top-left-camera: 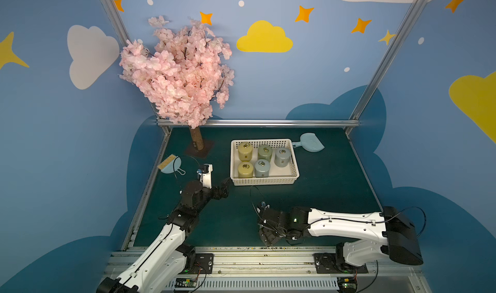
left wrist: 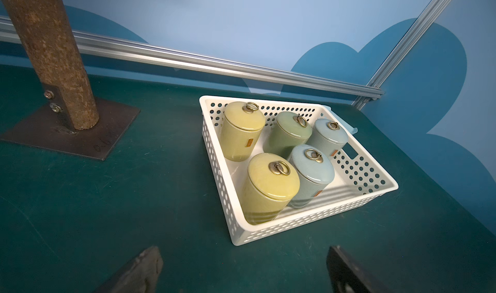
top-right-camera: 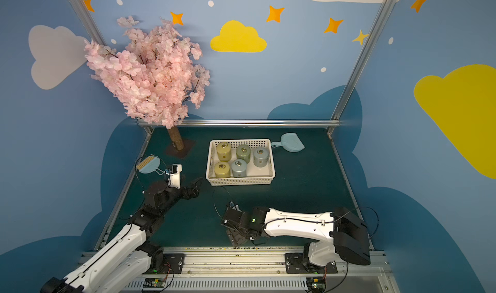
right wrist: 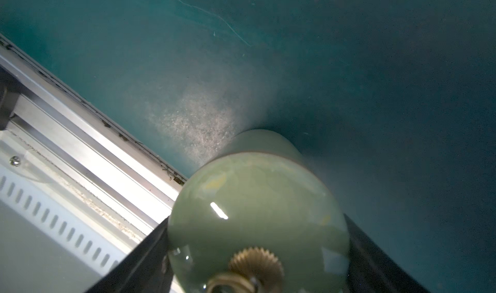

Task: Take the tea canister out of the basket
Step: Place the tea canister at the center of the board.

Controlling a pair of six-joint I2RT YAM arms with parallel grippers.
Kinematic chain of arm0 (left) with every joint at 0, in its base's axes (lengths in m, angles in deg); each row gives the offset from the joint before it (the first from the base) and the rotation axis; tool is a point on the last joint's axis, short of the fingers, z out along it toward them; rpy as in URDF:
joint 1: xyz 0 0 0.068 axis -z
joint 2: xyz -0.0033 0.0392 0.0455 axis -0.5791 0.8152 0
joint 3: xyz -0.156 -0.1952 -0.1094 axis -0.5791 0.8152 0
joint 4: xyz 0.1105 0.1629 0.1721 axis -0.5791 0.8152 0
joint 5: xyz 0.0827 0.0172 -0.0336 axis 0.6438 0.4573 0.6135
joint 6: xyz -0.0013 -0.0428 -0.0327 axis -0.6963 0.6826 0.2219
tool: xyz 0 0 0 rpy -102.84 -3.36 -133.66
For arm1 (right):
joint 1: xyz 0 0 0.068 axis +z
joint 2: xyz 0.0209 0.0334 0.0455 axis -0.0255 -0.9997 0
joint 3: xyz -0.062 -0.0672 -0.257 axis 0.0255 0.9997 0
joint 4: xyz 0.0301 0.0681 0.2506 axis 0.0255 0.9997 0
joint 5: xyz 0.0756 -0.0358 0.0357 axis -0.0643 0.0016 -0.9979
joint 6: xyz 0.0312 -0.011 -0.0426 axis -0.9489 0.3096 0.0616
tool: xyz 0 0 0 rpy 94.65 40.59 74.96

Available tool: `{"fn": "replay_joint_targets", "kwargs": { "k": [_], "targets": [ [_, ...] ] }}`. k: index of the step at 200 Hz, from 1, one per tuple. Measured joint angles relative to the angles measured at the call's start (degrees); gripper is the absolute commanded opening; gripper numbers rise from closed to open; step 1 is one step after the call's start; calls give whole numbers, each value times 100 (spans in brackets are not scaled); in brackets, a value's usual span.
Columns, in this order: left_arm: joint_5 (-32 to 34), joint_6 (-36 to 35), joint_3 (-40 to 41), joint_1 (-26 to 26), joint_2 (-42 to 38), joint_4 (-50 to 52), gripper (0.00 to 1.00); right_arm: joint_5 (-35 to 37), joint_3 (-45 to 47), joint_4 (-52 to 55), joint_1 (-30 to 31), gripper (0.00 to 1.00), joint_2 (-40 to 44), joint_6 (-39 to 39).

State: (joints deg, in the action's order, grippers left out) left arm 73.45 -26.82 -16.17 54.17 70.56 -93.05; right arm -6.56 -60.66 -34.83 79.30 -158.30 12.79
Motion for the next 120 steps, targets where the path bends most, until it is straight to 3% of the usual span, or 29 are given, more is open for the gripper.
{"fn": "replay_joint_targets", "kwargs": {
  "k": [40,120],
  "targets": [
    [-2,2,0,0,0,0,100,0,0,2,0,98,-9,-24],
    [-33,2,0,2,13,11,100,52,-426,337,0,99,-26,55]
  ]
}}
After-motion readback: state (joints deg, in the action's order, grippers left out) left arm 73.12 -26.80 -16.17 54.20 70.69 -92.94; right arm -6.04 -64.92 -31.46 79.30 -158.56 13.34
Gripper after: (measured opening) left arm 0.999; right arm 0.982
